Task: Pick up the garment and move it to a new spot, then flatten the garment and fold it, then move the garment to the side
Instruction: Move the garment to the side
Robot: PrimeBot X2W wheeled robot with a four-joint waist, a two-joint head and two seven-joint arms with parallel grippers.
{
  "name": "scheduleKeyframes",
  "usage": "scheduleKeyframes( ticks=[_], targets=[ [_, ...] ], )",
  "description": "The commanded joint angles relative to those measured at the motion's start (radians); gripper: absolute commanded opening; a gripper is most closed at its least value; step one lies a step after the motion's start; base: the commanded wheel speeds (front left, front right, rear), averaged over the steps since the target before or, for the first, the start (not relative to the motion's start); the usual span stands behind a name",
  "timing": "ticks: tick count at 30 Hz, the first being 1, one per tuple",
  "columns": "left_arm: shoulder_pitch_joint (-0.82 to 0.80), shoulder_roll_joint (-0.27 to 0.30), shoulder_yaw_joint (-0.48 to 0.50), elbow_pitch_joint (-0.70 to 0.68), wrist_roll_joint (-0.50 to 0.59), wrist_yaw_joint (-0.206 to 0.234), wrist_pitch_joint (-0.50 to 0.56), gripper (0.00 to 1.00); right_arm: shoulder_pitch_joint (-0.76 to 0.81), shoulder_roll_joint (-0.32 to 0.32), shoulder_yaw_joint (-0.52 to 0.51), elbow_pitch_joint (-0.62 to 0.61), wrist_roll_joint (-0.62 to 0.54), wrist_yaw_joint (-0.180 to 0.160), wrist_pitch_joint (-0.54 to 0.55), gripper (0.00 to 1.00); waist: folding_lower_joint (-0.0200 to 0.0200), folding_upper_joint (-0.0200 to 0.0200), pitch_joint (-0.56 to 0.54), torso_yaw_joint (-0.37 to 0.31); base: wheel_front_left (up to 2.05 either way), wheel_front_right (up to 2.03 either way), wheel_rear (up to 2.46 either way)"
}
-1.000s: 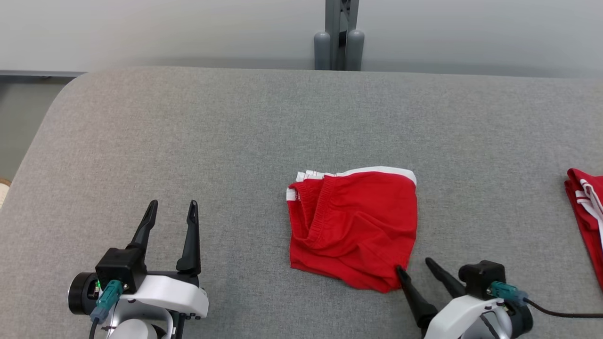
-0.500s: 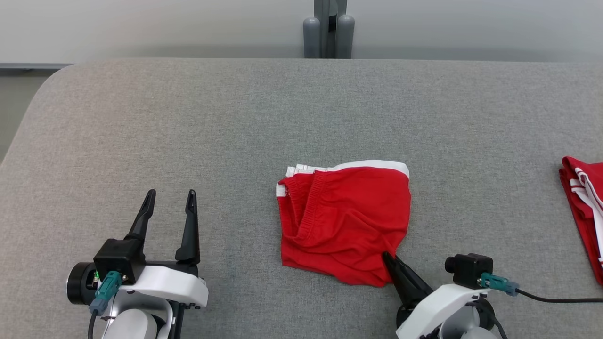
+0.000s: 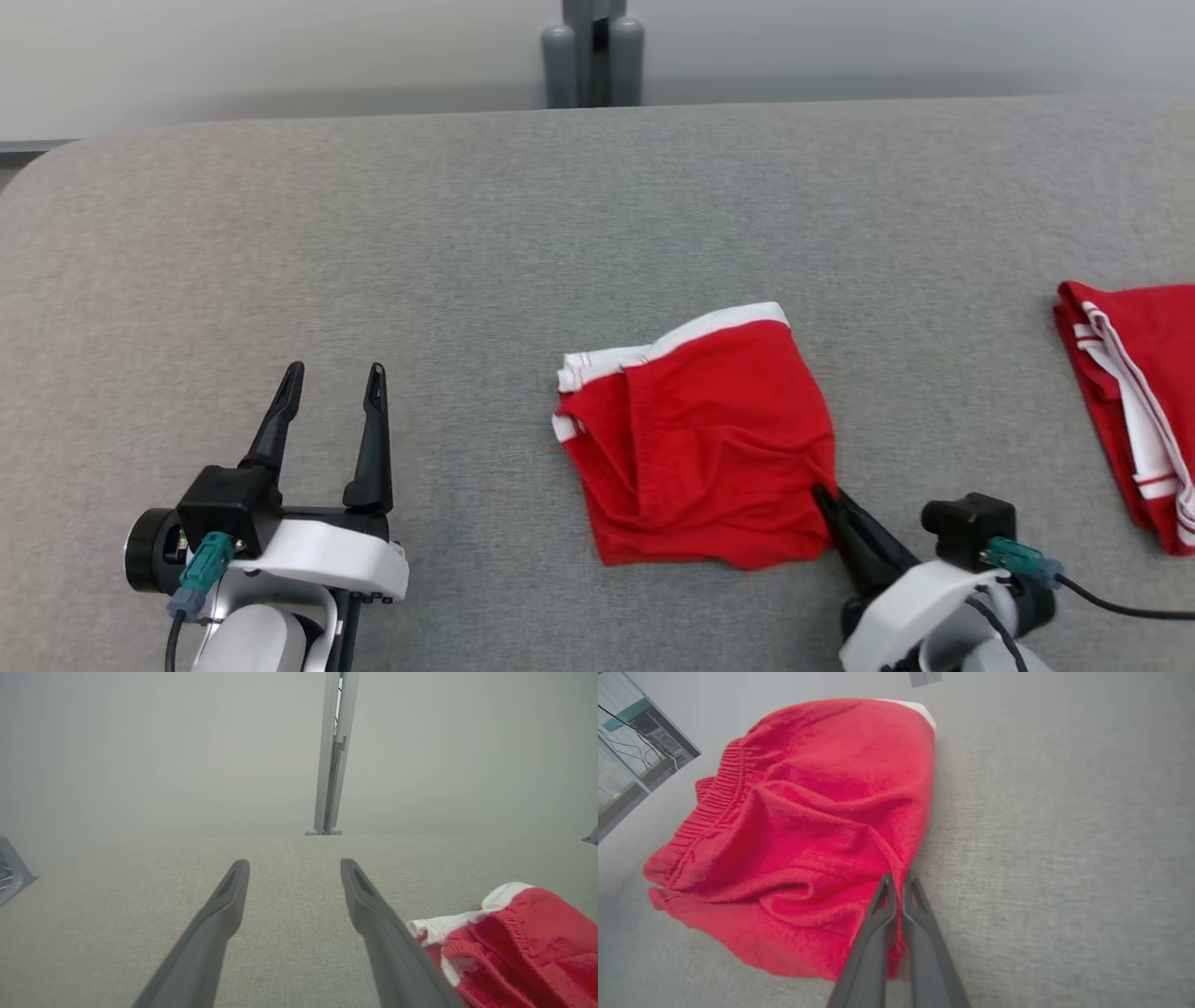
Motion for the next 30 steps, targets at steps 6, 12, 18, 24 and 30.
scheduleKeyframes(
  ticks=[6, 12, 18, 24, 30],
  targets=[
    [-0.024, 0.018, 0.003, -0.03, 0.004, 0.006, 0.002, 1.0, 0.093, -0.055, -0.117, -0.123, -0.123, -0.001, 0.06, 0.0, 0.0, 0.0, 0.031, -0.11, 0.0, 0.0, 0.0],
    [-0.038, 0.04, -0.003, -0.062, 0.012, 0.005, 0.024, 1.0, 0.167, -0.073, -0.256, -0.26, -0.223, -0.001, 0.121, 0.0, 0.0, 0.0, 0.055, -0.215, 0.0, 0.0, 0.0],
    [-0.06, 0.061, -0.015, -0.09, 0.025, 0.001, 0.056, 1.0, 0.145, -0.106, -0.309, -0.34, -0.277, -0.001, 0.151, 0.0, 0.0, 0.0, 0.078, -0.288, 0.0, 0.0, 0.0],
    [-0.082, 0.071, -0.026, -0.102, 0.035, -0.003, 0.074, 1.0, 0.01, -0.151, -0.315, -0.349, -0.285, -0.001, 0.145, 0.0, 0.0, 0.0, 0.101, -0.319, 0.0, 0.0, 0.0],
    [-0.096, 0.08, -0.038, -0.109, 0.038, -0.007, 0.086, 1.0, -0.144, -0.175, -0.35, -0.258, -0.252, -0.001, 0.11, 0.0, 0.0, 0.0, 0.123, -0.333, 0.0, 0.0, 0.0]
  ],
)
